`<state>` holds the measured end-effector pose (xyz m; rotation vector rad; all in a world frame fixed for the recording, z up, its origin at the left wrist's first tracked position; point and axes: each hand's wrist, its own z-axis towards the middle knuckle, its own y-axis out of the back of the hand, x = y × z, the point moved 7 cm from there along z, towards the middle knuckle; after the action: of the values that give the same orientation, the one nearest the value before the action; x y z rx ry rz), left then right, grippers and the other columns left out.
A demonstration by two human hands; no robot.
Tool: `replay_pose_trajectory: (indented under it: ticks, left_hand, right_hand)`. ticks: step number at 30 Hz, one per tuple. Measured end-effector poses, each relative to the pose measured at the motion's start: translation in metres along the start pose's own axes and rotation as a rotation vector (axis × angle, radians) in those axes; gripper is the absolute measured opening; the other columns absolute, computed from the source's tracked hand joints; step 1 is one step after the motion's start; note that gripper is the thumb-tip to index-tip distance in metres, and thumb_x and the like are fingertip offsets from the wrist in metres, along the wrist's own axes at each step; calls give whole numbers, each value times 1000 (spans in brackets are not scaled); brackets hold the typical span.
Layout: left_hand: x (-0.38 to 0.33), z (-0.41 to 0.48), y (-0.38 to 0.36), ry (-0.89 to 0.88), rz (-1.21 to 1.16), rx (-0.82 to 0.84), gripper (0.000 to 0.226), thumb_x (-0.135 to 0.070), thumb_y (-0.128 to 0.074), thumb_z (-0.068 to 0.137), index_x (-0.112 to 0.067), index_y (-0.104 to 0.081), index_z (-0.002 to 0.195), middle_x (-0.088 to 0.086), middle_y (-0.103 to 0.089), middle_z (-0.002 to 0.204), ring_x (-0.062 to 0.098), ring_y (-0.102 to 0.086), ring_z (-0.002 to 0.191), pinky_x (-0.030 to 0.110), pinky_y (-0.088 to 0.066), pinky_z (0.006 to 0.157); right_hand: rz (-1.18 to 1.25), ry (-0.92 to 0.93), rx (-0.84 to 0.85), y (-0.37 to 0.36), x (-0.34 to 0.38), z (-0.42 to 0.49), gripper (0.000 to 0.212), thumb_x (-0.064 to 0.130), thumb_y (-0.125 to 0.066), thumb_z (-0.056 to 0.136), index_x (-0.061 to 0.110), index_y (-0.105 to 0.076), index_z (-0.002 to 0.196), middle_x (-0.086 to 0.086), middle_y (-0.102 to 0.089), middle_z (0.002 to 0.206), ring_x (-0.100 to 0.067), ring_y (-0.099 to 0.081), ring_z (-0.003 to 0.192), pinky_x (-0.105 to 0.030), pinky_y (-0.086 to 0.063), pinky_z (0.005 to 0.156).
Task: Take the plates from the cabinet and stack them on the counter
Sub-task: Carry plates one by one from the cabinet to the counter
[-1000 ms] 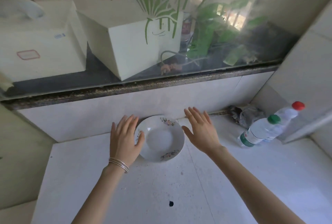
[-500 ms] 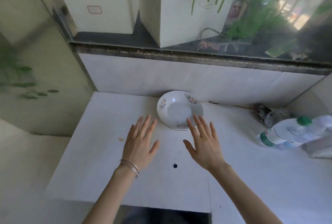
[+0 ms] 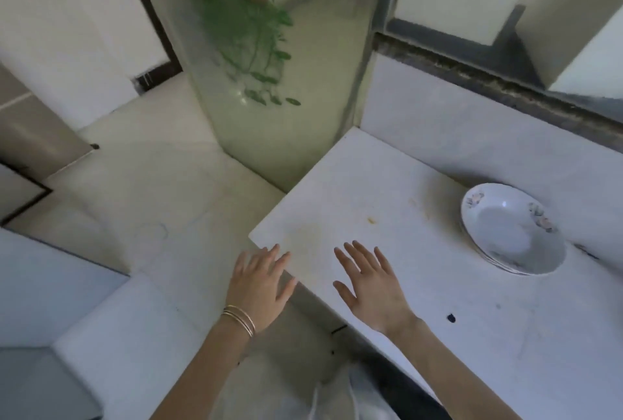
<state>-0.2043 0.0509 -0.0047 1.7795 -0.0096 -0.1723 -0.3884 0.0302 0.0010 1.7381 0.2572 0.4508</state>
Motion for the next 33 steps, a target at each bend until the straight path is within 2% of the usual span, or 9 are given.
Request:
replay_pose_trajectory:
  ticks: [6, 11, 13, 15, 17, 20, 23, 28, 33]
  left_hand:
    - [116, -57, 2, 220, -72, -26, 52, -48, -32, 84, -20, -66, 112, 3, -67, 114, 24, -62, 107, 55, -40, 94]
    - [210, -93, 15, 305, -105, -68, 61, -51, -17, 93, -19, -62, 117, 5, -65, 117, 26, -59, 111, 54, -40, 98]
    - [244, -105, 23, 326, -101, -107, 66, -52, -10, 94, -17, -60, 120, 7, -63, 120, 28, -56, 115, 52, -34, 102]
    - [274, -116, 35, 355, -97, -155, 65, -51, -12, 94, -15, -58, 122, 10, -61, 122, 31, -53, 117, 50, -25, 103]
    - [298, -126, 46, 385, -103, -210, 62, -50, -16, 95, -13, -56, 125, 12, -59, 125, 34, -50, 120, 51, -25, 104]
    - [324, -138, 54, 421, -136, -283, 55, -46, -23, 95, -13, -48, 131, 15, -54, 131, 36, -47, 122, 53, -33, 104]
    - [345, -140, 47, 463, -167, -286, 52, -44, -28, 93, -16, -37, 136, 16, -49, 136, 36, -43, 126, 55, -31, 104]
    - [381, -134, 26, 555, -223, -226, 52, -49, -20, 95, -21, -31, 137, 14, -48, 137, 35, -43, 127, 57, -35, 102]
    - [435, -118, 27, 646, -231, -204, 52, -49, -13, 96, -21, -33, 136, 13, -50, 135, 34, -45, 125, 57, -33, 102]
  right_hand:
    - [-17, 223, 14, -5, 117, 57, 56, 45, -29, 87, 16, -52, 129, -5, -57, 130, -24, -48, 124, -52, -36, 101]
    - [-32, 337, -15, -3, 213, 105, 57, 47, -23, 91, 16, -51, 129, -6, -56, 131, -24, -49, 123, -48, -34, 101]
    - [-21, 381, -39, 0, 249, 124, 60, 47, -13, 95, 14, -51, 128, -8, -56, 131, -26, -51, 122, -49, -38, 98]
    - [1, 433, -59, 7, 283, 140, 64, 47, -8, 95, 13, -51, 128, -10, -54, 132, -27, -50, 122, -52, -38, 98]
    - [22, 490, -85, 13, 314, 152, 62, 47, -10, 96, 12, -48, 130, -12, -50, 135, -29, -46, 125, -52, -36, 100]
    - [40, 571, -123, 17, 352, 166, 53, 43, -21, 96, 13, -40, 135, -14, -42, 142, -29, -37, 132, -50, -31, 106]
    - [21, 633, -116, 10, 379, 181, 53, 41, -30, 93, 15, -34, 139, -13, -34, 147, -26, -27, 137, -47, -26, 110]
    - [-69, 718, -1, -19, 410, 213, 54, 46, -22, 94, 19, -33, 140, -7, -33, 148, -24, -24, 138, -49, -22, 107]
    - [-101, 831, 73, -35, 447, 267, 57, 50, -12, 95, 20, -36, 138, -5, -40, 145, -23, -32, 135, -48, -20, 108]
